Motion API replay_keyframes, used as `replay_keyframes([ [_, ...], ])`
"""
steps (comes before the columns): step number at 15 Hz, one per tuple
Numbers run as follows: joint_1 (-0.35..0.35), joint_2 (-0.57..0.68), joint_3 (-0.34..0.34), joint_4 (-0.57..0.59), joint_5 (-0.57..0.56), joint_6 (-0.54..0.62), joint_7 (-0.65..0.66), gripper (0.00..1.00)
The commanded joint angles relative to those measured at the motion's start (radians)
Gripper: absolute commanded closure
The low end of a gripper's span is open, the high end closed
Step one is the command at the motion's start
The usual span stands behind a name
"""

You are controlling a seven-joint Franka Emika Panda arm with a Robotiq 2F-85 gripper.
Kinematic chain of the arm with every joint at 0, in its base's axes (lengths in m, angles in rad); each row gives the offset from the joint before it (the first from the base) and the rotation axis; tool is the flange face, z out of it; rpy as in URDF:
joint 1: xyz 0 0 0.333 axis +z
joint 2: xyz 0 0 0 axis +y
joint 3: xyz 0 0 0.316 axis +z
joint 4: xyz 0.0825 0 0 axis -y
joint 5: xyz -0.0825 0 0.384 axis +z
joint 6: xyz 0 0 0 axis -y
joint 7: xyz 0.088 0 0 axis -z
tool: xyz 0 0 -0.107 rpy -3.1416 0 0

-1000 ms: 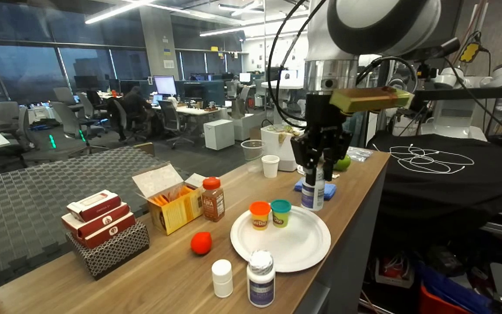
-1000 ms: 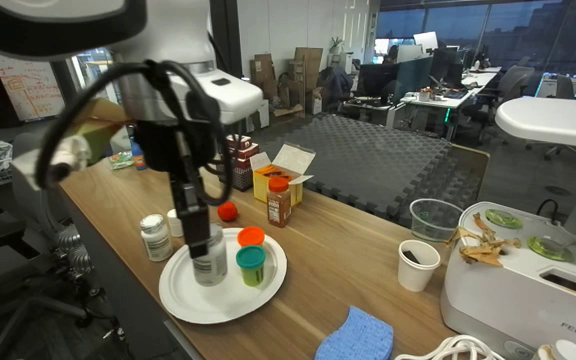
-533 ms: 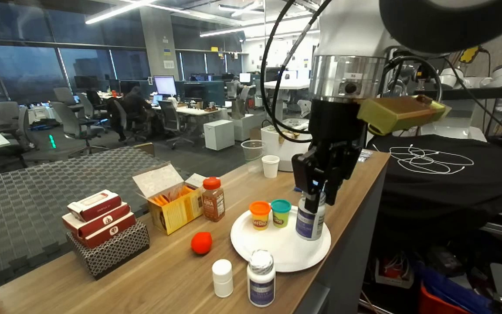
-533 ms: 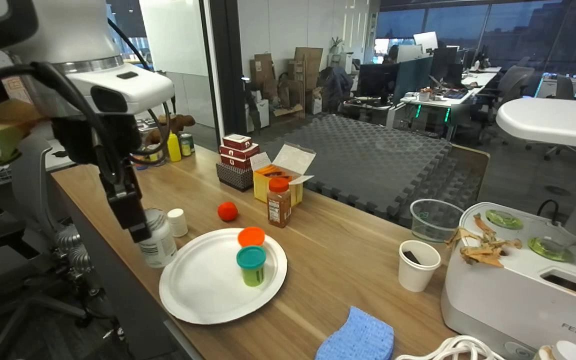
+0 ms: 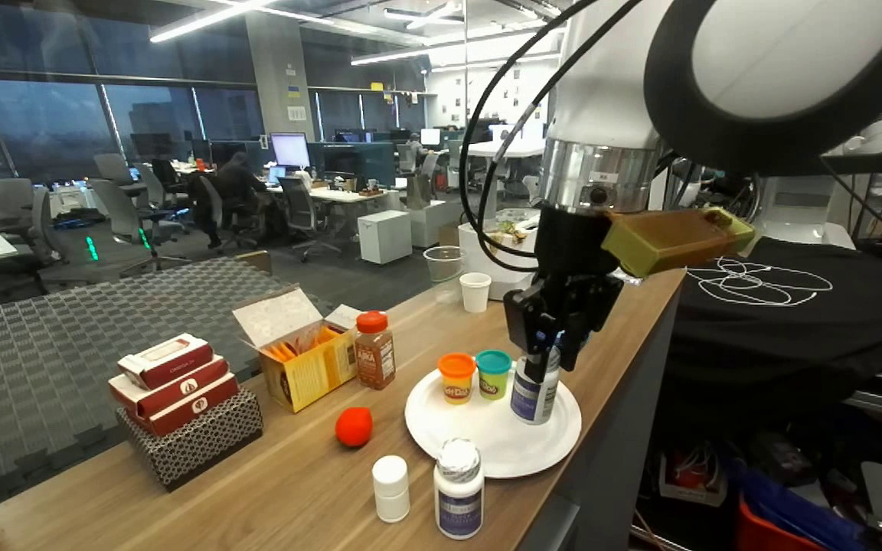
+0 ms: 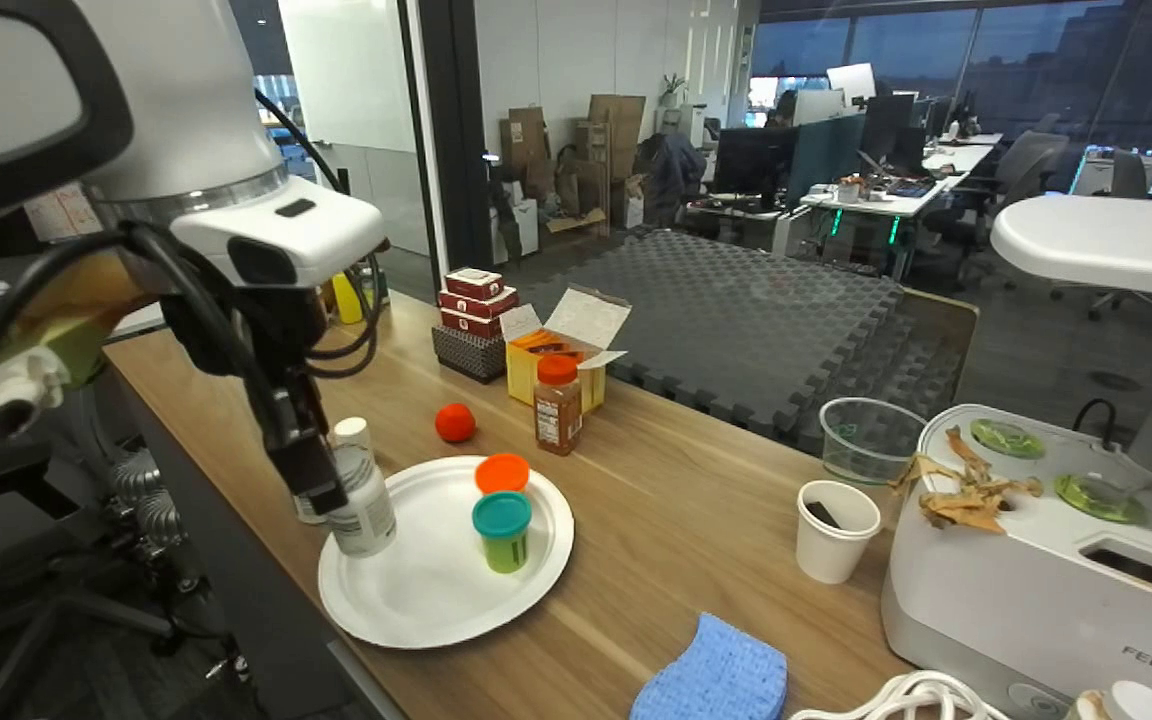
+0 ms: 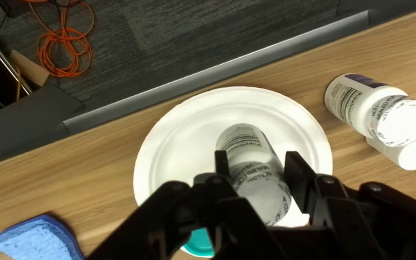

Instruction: Put all the bottles and the orange ball in the plate, and then use the blue object to clean the table

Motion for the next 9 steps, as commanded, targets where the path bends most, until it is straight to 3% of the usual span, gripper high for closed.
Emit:
replay_keyframes([
  [1,-0.004,0.063,-0.018,0.024,-0.055,0.046,0.045,0.82],
  [9,0.015,0.149,-0.092,0.114,-0.194,0.038,0.148,0.82],
])
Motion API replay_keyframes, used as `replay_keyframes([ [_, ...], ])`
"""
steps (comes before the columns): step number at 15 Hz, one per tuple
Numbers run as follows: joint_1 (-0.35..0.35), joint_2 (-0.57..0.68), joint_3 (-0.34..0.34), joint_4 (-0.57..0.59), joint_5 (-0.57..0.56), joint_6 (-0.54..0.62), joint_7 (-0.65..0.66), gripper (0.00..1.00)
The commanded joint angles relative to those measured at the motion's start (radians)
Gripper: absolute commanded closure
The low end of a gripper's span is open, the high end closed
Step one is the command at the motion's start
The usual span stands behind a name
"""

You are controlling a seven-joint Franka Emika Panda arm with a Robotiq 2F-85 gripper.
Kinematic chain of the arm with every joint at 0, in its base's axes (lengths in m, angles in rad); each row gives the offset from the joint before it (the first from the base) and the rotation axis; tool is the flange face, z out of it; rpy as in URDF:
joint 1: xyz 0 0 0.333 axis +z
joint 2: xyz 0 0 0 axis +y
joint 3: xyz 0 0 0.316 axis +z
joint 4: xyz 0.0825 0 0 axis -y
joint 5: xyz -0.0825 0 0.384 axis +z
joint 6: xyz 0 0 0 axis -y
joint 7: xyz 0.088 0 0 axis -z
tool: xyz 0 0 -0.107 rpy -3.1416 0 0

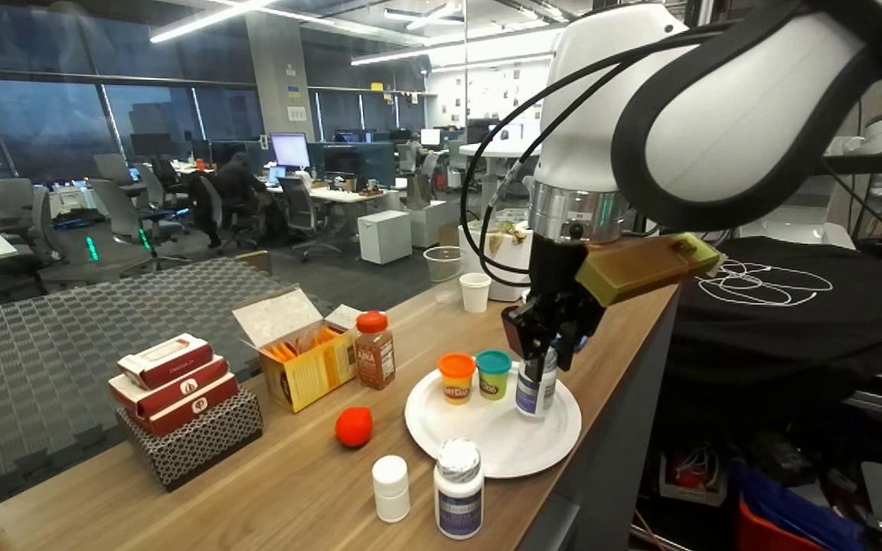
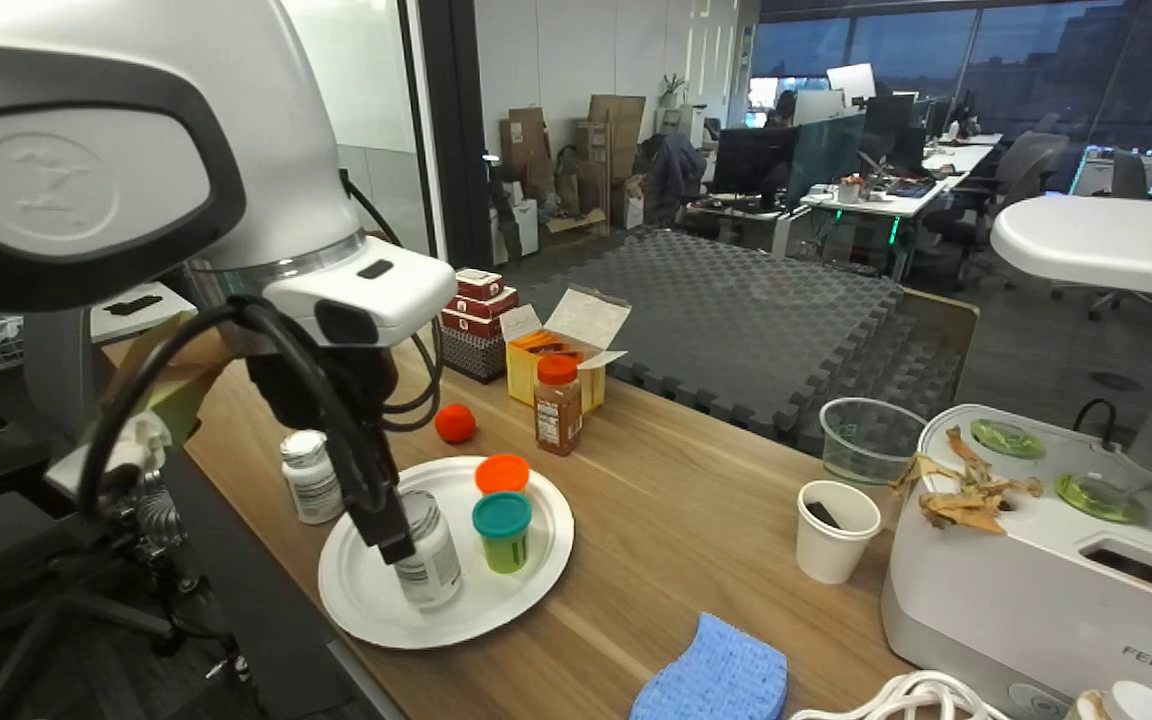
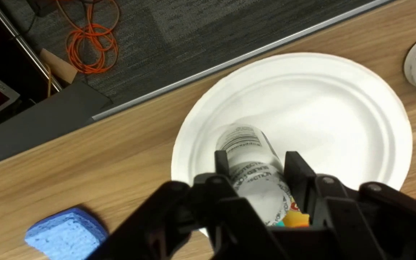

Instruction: Put all the bottles and the orange ball in the plate, and then use the blue object to clean the table

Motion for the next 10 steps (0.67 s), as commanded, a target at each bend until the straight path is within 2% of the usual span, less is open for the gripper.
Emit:
replay_keyframes([
  [1,0.020,0.039,-0.032,0.065,-0.072,-0.011,0.060,0.82],
  [10,0.045,0.089,-0.037,0.097,-0.057,-0.036,0.029,0.82],
])
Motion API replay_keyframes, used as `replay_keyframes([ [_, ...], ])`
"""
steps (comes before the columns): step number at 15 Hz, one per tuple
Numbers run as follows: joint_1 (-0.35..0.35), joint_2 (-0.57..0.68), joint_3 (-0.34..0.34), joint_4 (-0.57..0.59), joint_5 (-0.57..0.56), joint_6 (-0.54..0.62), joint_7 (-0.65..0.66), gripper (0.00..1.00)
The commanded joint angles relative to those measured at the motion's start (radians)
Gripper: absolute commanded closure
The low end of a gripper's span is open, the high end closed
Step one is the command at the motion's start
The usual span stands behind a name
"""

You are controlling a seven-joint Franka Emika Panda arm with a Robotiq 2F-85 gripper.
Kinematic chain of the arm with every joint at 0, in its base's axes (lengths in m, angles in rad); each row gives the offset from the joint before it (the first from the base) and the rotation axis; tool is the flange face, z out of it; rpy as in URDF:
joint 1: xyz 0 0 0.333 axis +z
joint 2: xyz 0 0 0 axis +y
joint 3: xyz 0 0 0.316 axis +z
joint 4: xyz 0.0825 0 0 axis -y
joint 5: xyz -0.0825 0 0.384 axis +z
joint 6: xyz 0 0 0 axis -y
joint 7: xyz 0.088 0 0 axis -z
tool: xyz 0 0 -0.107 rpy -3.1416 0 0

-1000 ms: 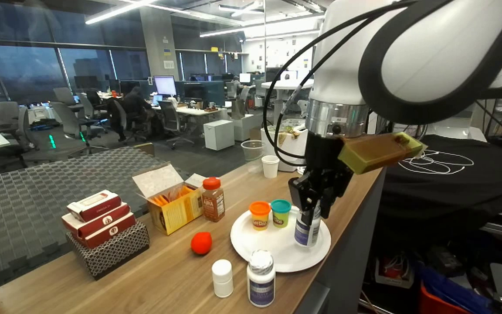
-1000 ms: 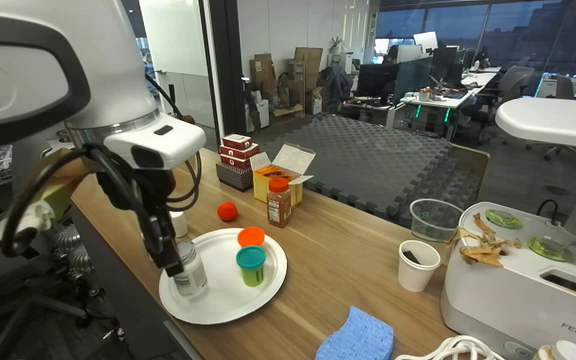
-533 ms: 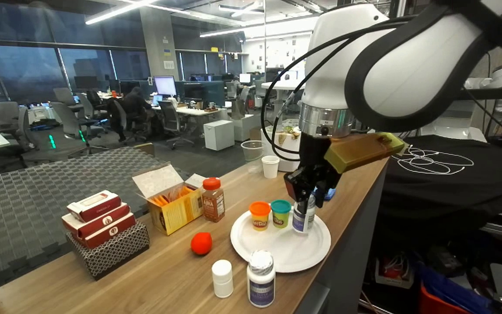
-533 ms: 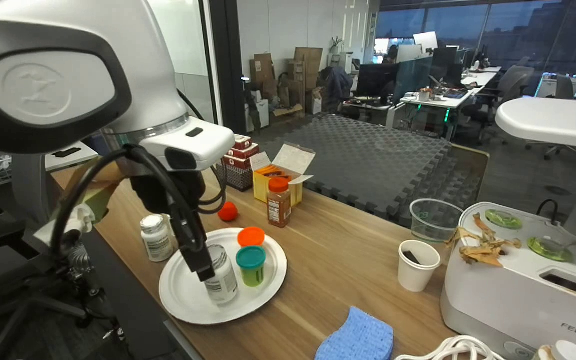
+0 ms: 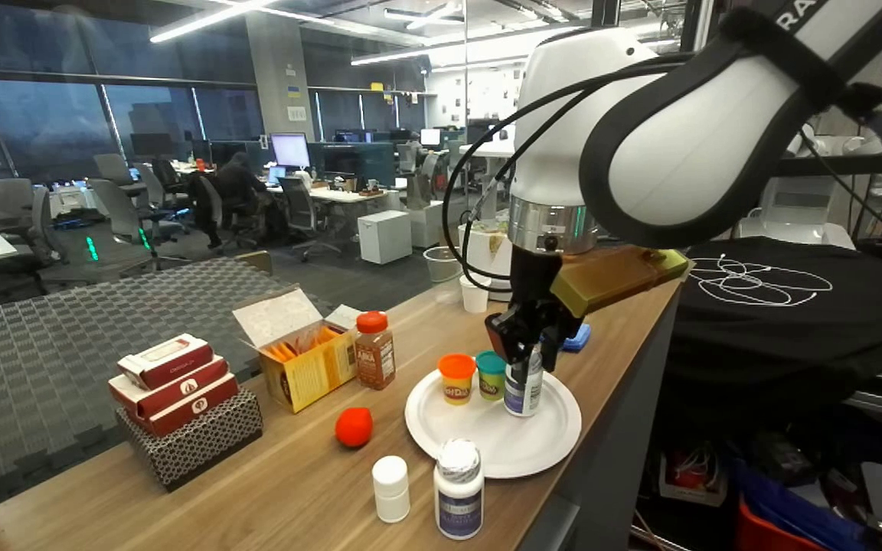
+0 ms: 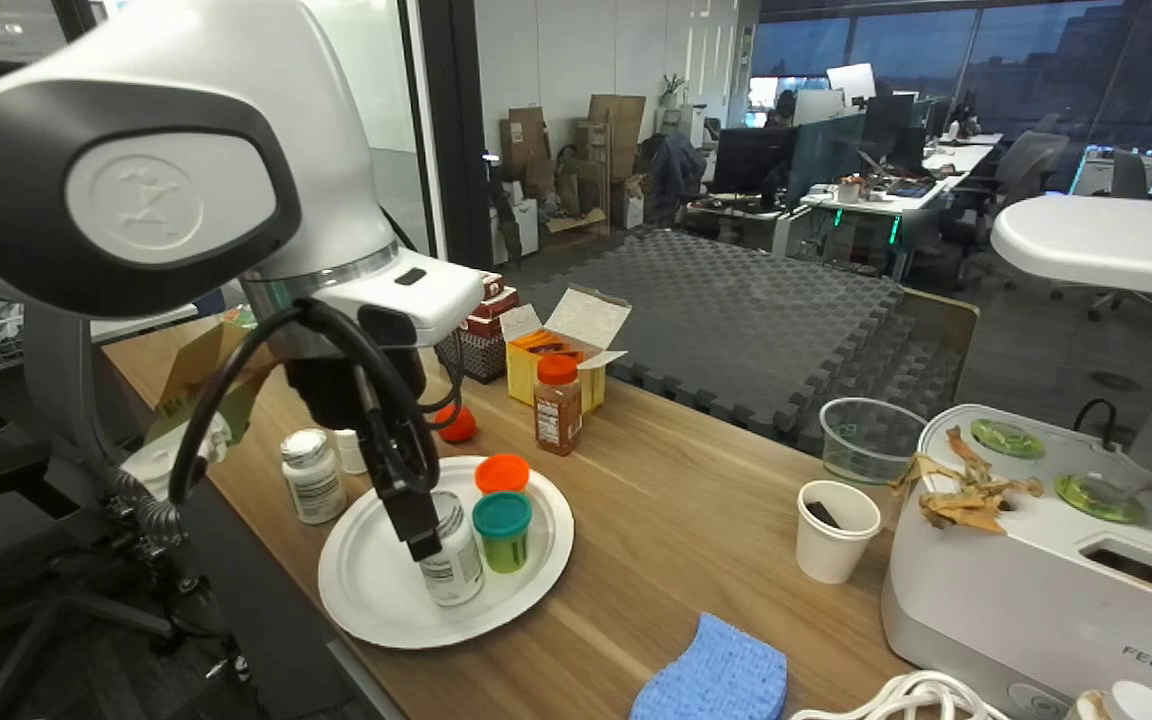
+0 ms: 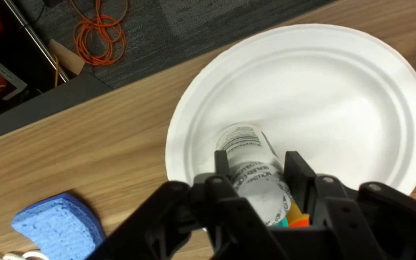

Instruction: Put all the bottles and the orange ball in the plate, and then use the blue object to clean the table

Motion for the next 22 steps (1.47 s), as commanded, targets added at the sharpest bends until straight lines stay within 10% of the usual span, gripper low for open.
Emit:
replay_keyframes([
  [1,0.020,0.013,-0.016,0.017,-0.005,-0.027,-0.003,0.82],
  [5,0.015,0.015,-0.021,0.014,-0.002,-0.029,-0.006,0.82],
  [6,0.014,0.014,-0.022,0.014,0.001,-0.030,-0.007,0.34],
  [11,0.016,-0.045,-0.040,-0.003,-0.022,-0.050,0.002,0.02],
  [22,0.009,-0.235,0.070,0.157,0.082,-0.322,-0.302,0.00],
])
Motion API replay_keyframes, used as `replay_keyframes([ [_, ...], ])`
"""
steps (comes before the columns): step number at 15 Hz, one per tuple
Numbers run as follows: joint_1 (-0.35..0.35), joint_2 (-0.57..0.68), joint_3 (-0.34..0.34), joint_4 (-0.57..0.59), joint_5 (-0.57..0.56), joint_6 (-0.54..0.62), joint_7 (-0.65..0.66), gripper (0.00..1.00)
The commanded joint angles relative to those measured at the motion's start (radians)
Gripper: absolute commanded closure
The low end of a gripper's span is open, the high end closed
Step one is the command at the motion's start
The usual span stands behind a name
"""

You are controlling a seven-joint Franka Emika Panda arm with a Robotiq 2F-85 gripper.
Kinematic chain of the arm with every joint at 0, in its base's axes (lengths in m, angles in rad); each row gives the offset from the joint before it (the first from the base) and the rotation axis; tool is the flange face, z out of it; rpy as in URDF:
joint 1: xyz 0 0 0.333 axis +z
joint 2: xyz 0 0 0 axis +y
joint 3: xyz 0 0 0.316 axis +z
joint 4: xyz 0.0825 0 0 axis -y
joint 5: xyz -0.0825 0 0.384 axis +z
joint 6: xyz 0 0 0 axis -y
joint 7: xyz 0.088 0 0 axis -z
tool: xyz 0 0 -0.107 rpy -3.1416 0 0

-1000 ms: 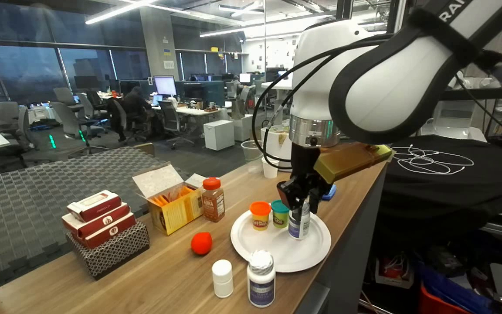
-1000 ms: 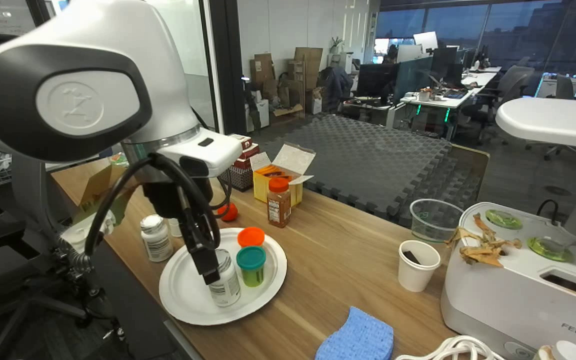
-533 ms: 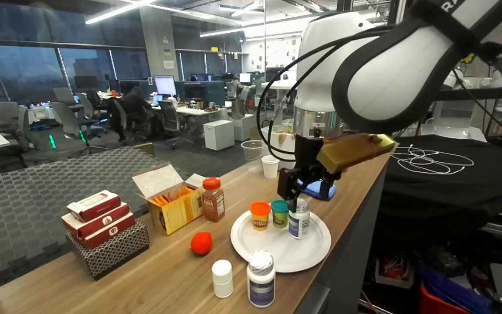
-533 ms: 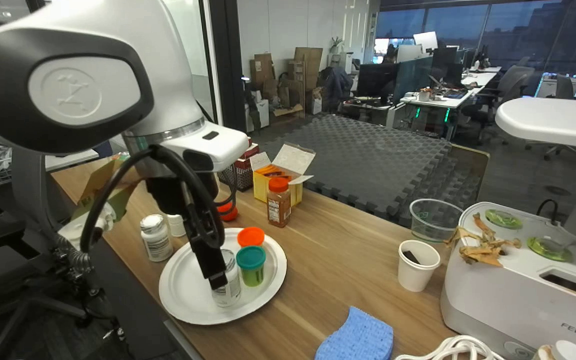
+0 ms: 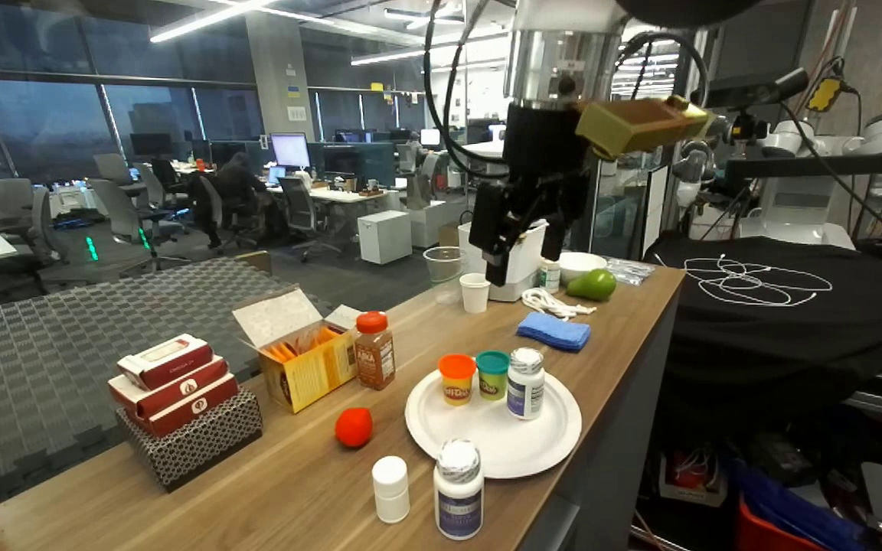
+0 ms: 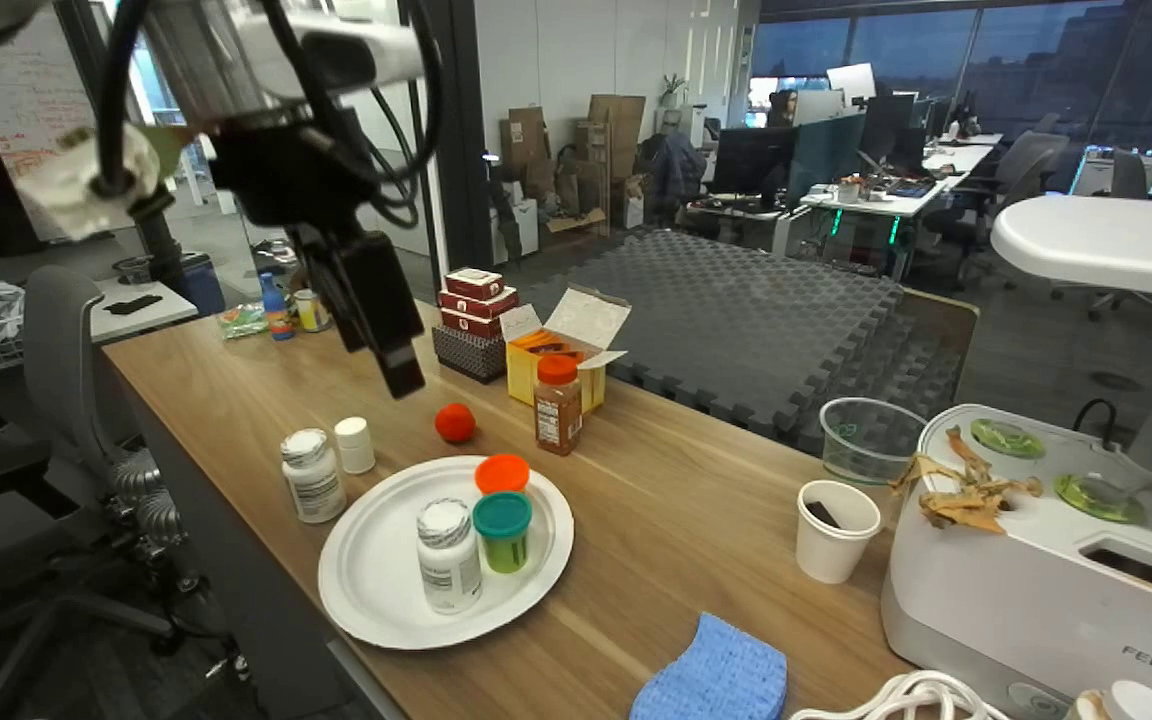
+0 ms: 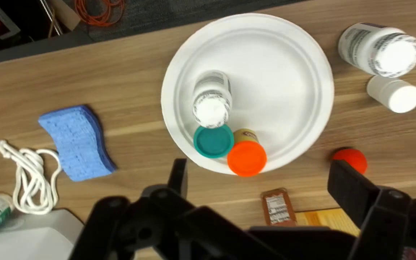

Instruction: Put all the bottles and the orange ball in the plate, and then use the blue object to clean the table

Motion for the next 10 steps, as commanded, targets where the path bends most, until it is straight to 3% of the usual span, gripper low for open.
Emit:
replay_keyframes([
  [1,0.008,-0.007,0.040,0.113,0.047,-0.106,-0.123,0.00],
  [6,0.045,0.011,0.101,0.167,0.108,-0.171,-0.242,0.00],
  [10,0.083,-0.015,0.145,0.136,0.116,-0.249,-0.217,0.00],
])
